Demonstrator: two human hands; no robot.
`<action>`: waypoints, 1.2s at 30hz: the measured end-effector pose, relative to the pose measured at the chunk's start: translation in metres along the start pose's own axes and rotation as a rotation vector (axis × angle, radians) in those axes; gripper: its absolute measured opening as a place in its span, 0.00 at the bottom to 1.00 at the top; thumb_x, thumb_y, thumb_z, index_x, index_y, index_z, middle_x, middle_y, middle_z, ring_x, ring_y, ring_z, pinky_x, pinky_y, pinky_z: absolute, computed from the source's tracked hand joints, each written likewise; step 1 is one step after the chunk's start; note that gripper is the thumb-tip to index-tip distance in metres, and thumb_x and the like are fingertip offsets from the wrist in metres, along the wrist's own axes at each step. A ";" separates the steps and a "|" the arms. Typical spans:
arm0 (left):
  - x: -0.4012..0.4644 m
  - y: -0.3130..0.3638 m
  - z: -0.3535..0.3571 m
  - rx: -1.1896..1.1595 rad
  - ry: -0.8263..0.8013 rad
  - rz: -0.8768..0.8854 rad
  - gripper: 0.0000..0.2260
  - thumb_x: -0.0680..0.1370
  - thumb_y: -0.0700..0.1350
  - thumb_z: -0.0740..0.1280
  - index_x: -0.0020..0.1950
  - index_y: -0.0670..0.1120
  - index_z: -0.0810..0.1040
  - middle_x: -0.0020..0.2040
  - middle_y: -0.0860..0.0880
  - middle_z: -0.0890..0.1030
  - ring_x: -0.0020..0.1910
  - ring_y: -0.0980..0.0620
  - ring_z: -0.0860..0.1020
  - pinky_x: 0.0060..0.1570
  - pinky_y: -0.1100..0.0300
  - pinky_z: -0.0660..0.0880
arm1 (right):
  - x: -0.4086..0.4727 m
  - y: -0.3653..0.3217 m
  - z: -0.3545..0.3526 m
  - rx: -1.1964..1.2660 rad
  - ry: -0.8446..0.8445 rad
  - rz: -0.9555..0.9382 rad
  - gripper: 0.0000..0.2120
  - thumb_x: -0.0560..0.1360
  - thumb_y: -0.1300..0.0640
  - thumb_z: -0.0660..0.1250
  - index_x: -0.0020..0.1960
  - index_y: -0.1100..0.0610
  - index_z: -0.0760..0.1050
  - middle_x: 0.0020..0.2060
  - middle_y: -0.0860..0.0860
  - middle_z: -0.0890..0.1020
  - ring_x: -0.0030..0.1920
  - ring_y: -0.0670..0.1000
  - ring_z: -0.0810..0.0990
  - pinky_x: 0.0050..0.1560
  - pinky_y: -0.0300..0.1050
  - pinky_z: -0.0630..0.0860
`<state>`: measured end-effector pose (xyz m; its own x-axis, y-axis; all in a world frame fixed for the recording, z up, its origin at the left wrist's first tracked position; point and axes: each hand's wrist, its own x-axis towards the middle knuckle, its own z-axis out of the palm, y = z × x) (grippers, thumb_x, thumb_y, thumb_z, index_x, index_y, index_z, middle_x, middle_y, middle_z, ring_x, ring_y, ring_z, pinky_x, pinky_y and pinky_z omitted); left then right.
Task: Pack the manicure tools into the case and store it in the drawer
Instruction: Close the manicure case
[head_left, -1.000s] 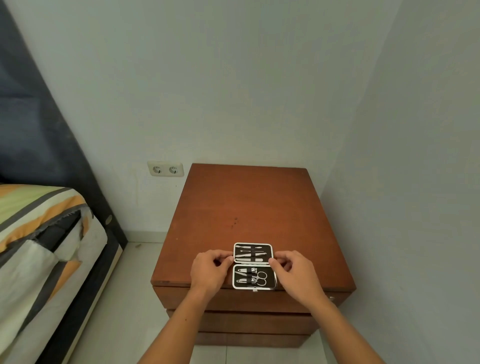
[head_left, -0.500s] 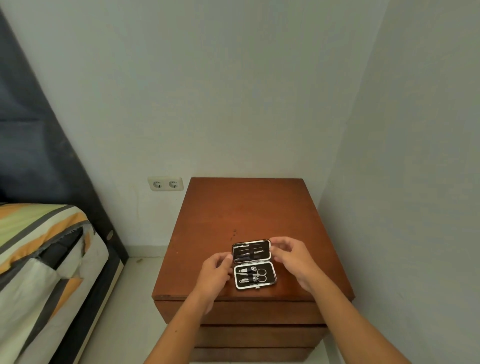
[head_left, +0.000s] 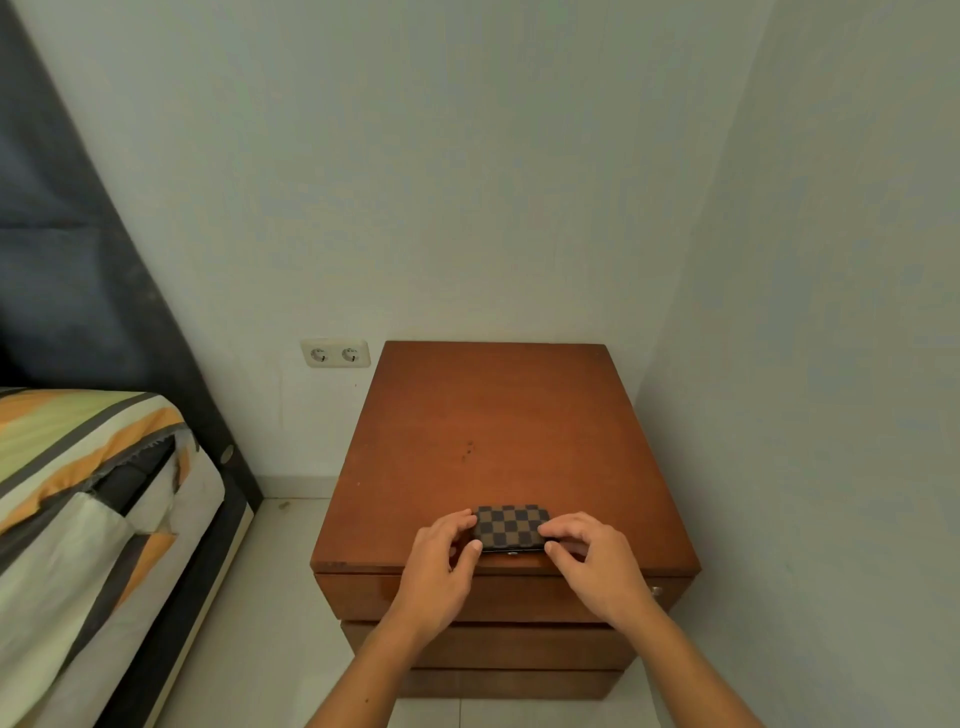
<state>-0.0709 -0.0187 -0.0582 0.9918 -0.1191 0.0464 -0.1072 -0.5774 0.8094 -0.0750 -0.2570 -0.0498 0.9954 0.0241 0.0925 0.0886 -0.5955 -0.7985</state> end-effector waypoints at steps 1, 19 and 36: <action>0.001 0.000 0.000 0.016 0.000 0.004 0.16 0.85 0.47 0.65 0.73 0.52 0.75 0.70 0.61 0.73 0.68 0.59 0.69 0.68 0.66 0.71 | 0.000 0.000 0.000 -0.008 -0.004 -0.006 0.10 0.78 0.63 0.74 0.56 0.52 0.86 0.54 0.41 0.83 0.56 0.42 0.83 0.60 0.41 0.81; 0.032 -0.021 0.003 0.248 0.014 0.303 0.17 0.82 0.55 0.68 0.70 0.54 0.80 0.68 0.60 0.78 0.67 0.62 0.75 0.67 0.66 0.72 | 0.031 0.008 0.012 -0.138 -0.060 -0.231 0.17 0.80 0.46 0.71 0.68 0.47 0.82 0.66 0.39 0.81 0.69 0.38 0.76 0.73 0.43 0.72; 0.033 -0.032 0.006 0.230 -0.019 0.358 0.16 0.83 0.55 0.66 0.69 0.51 0.77 0.66 0.57 0.77 0.66 0.58 0.74 0.65 0.58 0.75 | 0.025 0.025 0.025 -0.177 -0.065 -0.325 0.19 0.83 0.53 0.69 0.72 0.56 0.79 0.73 0.47 0.77 0.78 0.47 0.69 0.78 0.50 0.68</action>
<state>-0.0348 -0.0086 -0.0863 0.8880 -0.3587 0.2877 -0.4593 -0.6622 0.5921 -0.0470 -0.2511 -0.0823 0.9171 0.2823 0.2814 0.3983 -0.6780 -0.6178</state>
